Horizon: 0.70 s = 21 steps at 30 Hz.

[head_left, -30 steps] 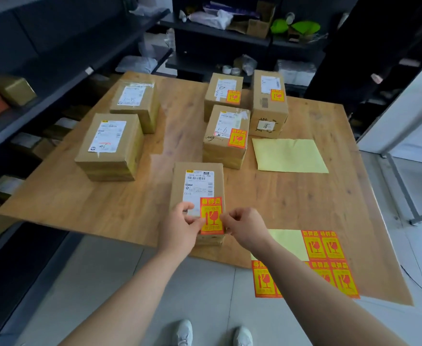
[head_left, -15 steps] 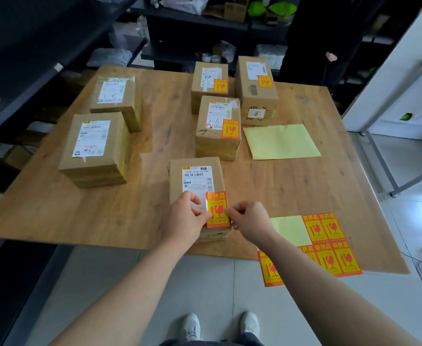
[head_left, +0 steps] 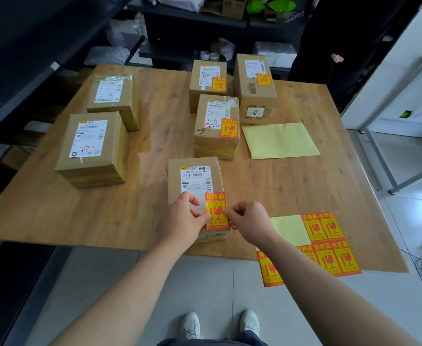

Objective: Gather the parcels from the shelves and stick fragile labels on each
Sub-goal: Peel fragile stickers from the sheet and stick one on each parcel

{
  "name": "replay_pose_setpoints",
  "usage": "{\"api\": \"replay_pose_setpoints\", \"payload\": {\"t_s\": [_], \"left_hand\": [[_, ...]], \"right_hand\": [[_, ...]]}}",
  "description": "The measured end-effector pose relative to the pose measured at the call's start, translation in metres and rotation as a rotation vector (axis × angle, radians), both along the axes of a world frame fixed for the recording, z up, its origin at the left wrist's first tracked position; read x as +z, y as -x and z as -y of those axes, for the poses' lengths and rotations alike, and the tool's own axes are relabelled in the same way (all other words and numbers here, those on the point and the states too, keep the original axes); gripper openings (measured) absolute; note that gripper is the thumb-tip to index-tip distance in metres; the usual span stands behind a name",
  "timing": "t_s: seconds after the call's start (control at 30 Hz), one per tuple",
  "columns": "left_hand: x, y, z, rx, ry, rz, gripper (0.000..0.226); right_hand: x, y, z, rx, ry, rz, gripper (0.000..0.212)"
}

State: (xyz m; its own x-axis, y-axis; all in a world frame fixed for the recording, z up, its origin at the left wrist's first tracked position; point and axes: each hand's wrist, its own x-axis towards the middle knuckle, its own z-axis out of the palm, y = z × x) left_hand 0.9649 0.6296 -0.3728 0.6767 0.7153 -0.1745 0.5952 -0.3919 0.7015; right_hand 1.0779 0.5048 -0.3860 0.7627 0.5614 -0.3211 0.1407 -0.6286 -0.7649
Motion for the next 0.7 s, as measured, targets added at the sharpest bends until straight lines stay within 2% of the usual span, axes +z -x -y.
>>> {"api": "replay_pose_setpoints", "payload": {"t_s": [0.53,0.7], "left_hand": [[-0.0026,-0.0016,-0.0007,0.01,-0.042,0.003,0.04],[-0.0077,0.0045,0.0026,-0.145,-0.187,0.097,0.023]], "right_hand": [[-0.0019,0.0024,-0.0007,-0.024,0.026,0.084,0.017],[-0.0009,0.0092,0.001,-0.067,0.002,0.2,0.018]]}}
